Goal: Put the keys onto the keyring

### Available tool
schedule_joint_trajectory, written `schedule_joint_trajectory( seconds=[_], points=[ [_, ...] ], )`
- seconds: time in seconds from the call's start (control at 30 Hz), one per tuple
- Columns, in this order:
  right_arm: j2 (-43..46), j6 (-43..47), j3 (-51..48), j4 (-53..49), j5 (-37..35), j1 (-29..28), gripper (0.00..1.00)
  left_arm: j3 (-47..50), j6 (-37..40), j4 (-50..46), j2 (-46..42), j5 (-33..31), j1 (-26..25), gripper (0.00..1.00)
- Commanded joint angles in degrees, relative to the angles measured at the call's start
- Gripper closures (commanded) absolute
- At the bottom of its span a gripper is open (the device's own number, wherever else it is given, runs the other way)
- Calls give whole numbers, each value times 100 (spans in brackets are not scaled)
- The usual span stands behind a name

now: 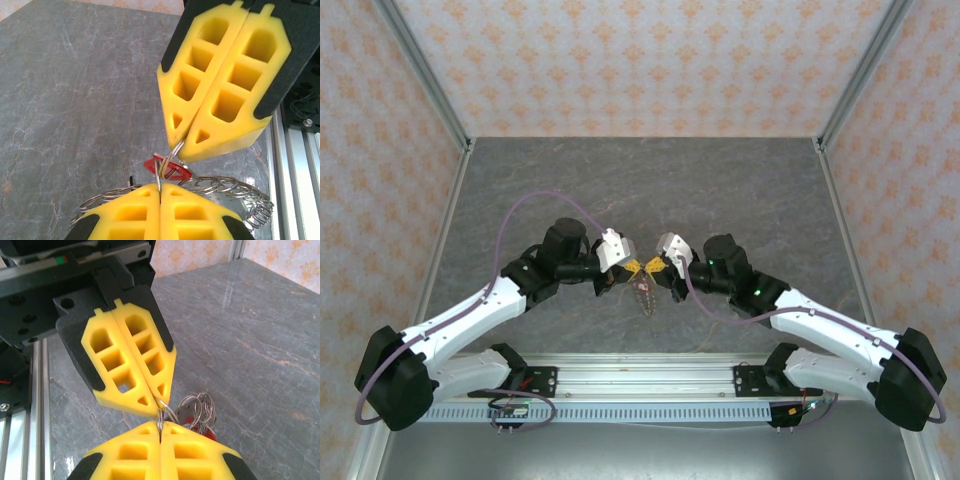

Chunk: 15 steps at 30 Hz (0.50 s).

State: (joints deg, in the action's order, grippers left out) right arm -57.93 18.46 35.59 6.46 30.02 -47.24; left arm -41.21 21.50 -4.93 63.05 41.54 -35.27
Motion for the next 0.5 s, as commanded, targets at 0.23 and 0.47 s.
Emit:
schedule_joint_trajectory(
  seconds=[0.23,0.47],
  points=[
    [-213,-209,391,9,-639,-100,100,-206,83,185,-4,91,-46,100],
    [-175,-253,480,-345,-1384,-101,100,-188,136,141,-30,58,-51,100]
  ],
)
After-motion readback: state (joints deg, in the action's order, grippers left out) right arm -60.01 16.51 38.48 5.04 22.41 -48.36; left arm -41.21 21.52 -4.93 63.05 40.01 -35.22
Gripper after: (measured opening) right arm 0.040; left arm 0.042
